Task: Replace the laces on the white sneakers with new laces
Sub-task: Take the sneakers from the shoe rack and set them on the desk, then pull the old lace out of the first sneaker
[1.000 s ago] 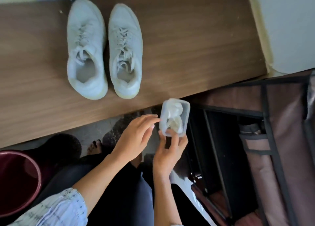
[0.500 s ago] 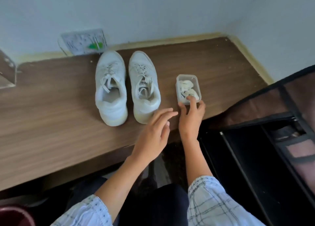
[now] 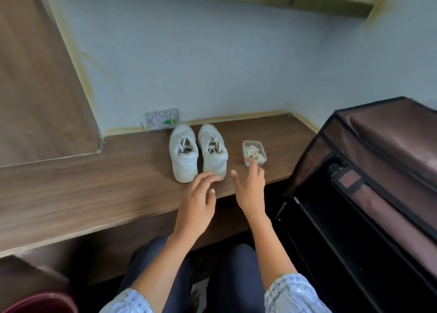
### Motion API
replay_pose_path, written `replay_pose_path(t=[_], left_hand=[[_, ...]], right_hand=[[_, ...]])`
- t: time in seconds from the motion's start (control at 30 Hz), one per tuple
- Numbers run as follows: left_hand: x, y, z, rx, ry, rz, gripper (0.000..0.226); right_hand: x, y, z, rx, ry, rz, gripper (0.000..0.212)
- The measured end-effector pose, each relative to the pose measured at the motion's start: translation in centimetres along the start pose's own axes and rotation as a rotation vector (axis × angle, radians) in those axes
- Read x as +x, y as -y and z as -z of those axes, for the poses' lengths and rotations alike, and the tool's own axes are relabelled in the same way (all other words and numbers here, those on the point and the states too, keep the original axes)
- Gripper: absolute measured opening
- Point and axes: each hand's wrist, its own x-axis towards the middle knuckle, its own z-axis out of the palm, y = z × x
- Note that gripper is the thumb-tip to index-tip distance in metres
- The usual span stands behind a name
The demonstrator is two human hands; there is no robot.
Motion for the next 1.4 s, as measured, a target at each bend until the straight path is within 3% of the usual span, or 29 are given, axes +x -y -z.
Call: replay_pose_path(t=[0.4, 0.67, 0.77, 0.9, 0.97, 1.1, 1.13, 1.23, 1.3, 1.4], left_hand=[[2.0, 2.7, 2.8, 0.038, -0.051, 0.152, 0.052], [5.9, 4.5, 0.5, 0.156, -0.044, 0.279, 0.074], [7.4, 5.6, -1.1, 0.226, -0.025, 0.328, 0.079], [7.8, 7.1, -2.1, 0.345, -0.081, 0.242, 0.087], [8.0, 8.1, -1.9, 0.383, -0.158, 0.235, 0.091], [9.5, 10.6, 0.1, 0.411, -0.257, 0.354, 0.107], [9.6, 11.2, 0.6, 0.415, -0.276, 0.374, 0.107], [9.5, 12.5, 0.9, 0.376, -0.358, 0.439, 0.095], [9.5, 13.2, 0.5, 0.318, -0.42, 0.489, 0.088], [10.3, 13.9, 0.1, 0.134, -0.488, 0.575, 0.083]], right_hand=[[0.5, 4.4, -1.6, 0.083, 0.244, -0.067, 0.051], [4.2, 2.5, -2.8, 0.151, 0.233, -0.202, 0.059], [5.4, 1.8, -4.0, 0.296, 0.236, -0.304, 0.058], [5.3, 1.2, -6.0, 0.412, 0.228, -0.311, 0.052], [5.0, 1.0, -7.1, 0.456, 0.329, -0.258, 0.045], [6.0, 0.5, -7.5, 0.448, 0.704, -0.124, 0.043], [6.8, 0.3, -7.4, 0.379, 0.686, -0.043, 0.035], [10.9, 0.6, -7.4, 0.216, 0.33, 0.104, 0.013], [14.8, 1.3, -8.0, 0.097, 0.164, 0.163, 0.009], [20.7, 2.3, -10.7, -0.155, 0.255, 0.214, 0.017]])
